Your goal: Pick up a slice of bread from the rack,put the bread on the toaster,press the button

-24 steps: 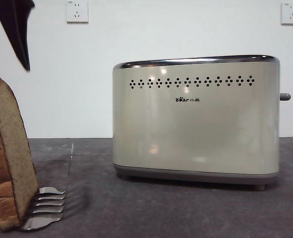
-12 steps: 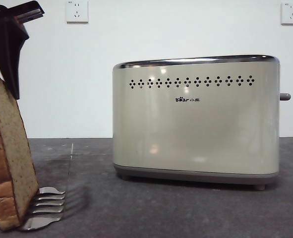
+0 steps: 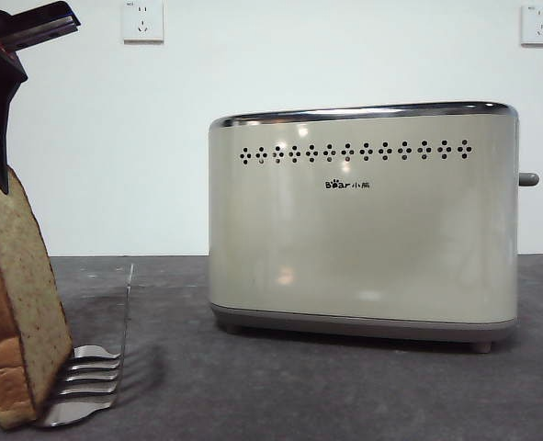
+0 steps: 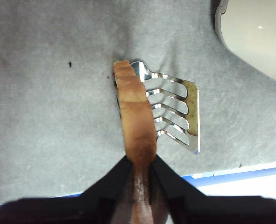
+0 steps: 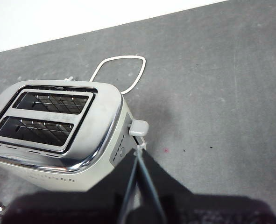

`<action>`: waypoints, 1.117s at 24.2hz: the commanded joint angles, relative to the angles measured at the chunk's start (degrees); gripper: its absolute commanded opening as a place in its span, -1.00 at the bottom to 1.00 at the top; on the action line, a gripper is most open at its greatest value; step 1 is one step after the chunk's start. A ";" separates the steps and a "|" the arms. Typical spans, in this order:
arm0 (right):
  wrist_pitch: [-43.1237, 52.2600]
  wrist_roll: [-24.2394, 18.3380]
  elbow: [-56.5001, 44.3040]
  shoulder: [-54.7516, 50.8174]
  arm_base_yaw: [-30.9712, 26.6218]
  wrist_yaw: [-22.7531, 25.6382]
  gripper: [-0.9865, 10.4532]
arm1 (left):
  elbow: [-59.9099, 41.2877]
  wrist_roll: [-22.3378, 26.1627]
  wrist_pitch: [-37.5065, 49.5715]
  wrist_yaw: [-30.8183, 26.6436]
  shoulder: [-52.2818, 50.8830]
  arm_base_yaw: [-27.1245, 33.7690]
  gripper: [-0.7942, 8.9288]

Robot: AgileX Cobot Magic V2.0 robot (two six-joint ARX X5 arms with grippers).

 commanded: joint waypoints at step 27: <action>-1.84 -0.42 0.28 -0.07 0.07 -0.20 -0.83 | 9.46 19.37 -6.80 12.52 -14.45 -0.26 -0.85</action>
